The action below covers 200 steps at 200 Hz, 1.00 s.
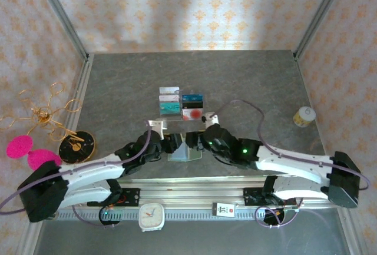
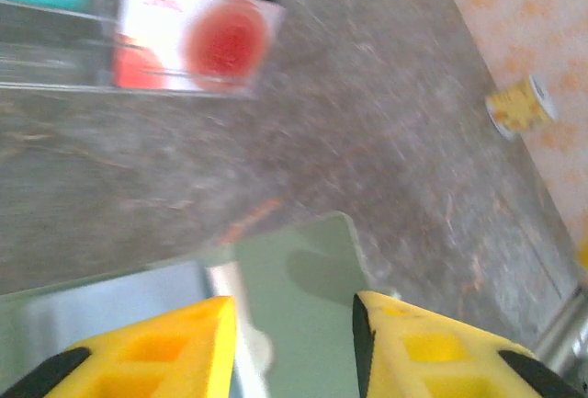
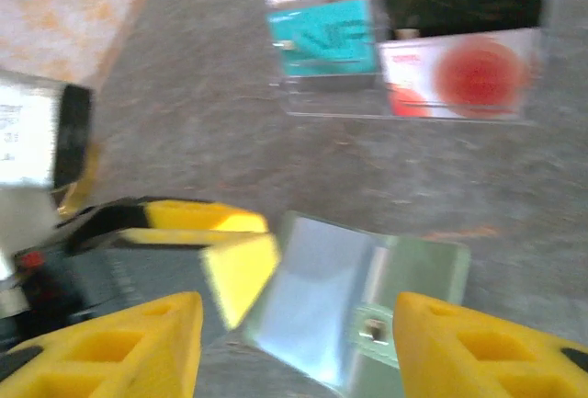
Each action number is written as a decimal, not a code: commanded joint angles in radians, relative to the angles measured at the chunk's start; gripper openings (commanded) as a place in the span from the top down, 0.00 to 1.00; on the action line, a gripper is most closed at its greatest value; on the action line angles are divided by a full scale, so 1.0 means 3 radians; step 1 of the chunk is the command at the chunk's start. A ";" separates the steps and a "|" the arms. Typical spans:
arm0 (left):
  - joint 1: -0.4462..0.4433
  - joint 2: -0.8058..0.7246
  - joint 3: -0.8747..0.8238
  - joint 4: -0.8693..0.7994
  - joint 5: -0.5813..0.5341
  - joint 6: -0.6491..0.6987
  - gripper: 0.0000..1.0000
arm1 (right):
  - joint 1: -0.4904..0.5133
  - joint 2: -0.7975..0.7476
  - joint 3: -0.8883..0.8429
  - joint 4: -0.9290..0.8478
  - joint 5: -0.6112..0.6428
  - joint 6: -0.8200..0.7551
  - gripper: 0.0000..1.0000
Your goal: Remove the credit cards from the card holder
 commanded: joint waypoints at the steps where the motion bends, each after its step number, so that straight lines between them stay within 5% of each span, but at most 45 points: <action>1: 0.0007 -0.0374 -0.0103 -0.0403 -0.0350 -0.0023 0.45 | 0.0110 0.0504 0.0196 -0.0011 0.0005 -0.0069 0.41; 77: 0.0010 -0.1109 -0.0461 -0.0808 -0.0565 -0.0240 0.33 | 0.0105 0.1605 0.0589 -0.0460 0.0558 0.0398 0.29; 125: 0.0012 -0.1176 -0.0512 -0.0814 -0.0597 -0.0230 0.31 | 0.0107 0.1685 0.0386 -0.0130 0.0357 0.0343 0.25; 136: 0.0012 -0.1153 -0.0511 -0.0794 -0.0585 -0.0225 0.31 | 0.0109 0.1680 0.0358 -0.0039 0.0286 0.0293 0.09; 144: 0.0011 -0.1119 -0.0513 -0.0779 -0.0580 -0.0220 0.31 | 0.0112 0.1679 0.0337 0.0012 0.0242 0.0268 0.06; 200: 0.0009 -0.0992 -0.0508 -0.0701 -0.0525 -0.0220 0.31 | 0.0117 0.1966 0.0378 -0.0073 0.0221 0.0224 0.07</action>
